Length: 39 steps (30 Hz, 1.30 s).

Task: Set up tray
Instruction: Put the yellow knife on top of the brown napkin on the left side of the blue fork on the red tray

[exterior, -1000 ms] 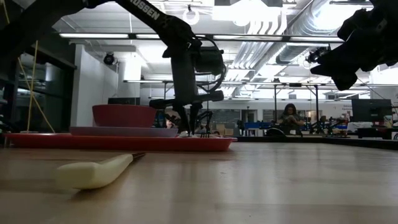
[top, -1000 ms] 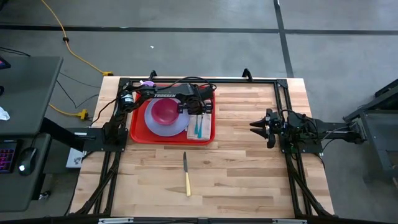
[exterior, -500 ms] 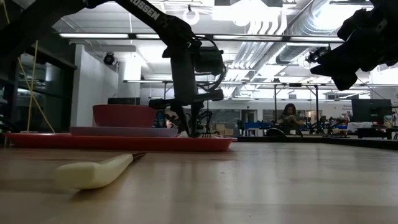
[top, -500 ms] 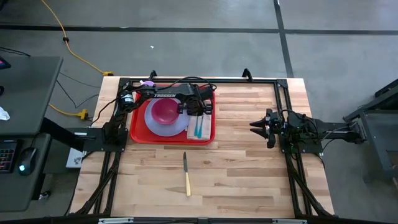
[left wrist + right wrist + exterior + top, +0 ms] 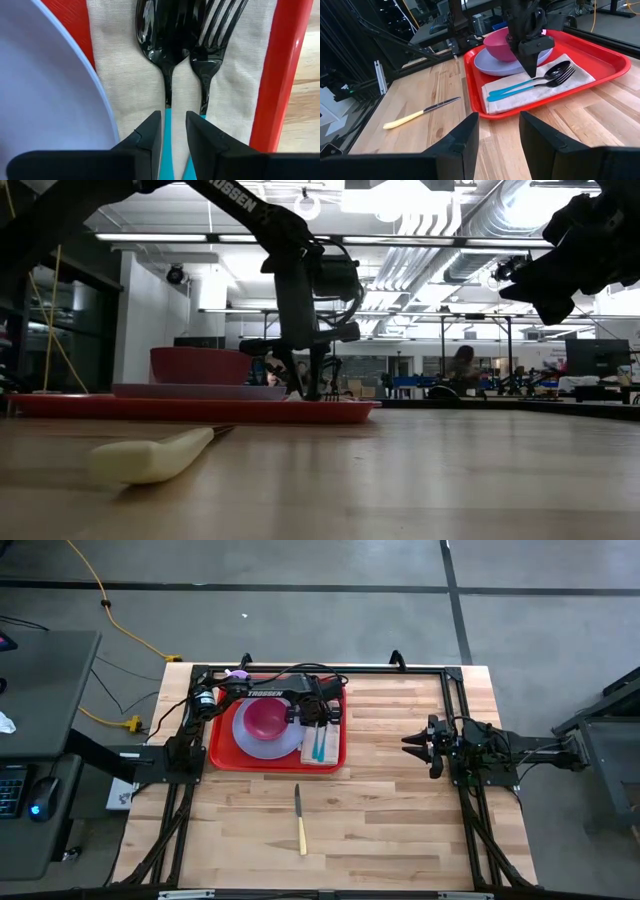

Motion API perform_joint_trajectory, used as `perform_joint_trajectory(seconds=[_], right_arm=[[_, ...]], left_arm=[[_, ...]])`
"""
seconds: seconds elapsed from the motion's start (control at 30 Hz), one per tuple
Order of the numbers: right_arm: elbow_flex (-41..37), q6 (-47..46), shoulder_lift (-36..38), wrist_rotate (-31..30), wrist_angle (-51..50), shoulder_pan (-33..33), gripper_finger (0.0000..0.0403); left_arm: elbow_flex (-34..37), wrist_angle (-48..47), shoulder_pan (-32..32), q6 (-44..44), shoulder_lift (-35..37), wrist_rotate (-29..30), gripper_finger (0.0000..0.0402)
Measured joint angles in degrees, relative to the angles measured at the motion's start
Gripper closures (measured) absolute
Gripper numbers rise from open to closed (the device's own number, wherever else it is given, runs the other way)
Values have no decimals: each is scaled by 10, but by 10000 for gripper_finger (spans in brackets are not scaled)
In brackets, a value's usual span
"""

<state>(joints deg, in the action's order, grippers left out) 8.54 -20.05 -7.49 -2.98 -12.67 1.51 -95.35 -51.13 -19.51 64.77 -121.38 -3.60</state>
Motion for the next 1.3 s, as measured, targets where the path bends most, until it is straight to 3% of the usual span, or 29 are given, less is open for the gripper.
perform_joint_trajectory(seconds=[0.27,0.67,0.87,1.0,1.3], right_arm=[[0,6,0,3,0,0,285],[0,-1,0,8,0,0,284],[0,-40,0,1,0,0,285],[0,-40,0,1,0,0,284],[0,-51,0,0,0,0,284]], left_arm=[[-54,-46,0,-6,0,11,283],[-204,-204,13,-35,0,60,284],[-256,-292,54,-61,0,88,283],[-270,-348,96,-60,0,146,286],[-270,-389,181,-45,18,210,286]])
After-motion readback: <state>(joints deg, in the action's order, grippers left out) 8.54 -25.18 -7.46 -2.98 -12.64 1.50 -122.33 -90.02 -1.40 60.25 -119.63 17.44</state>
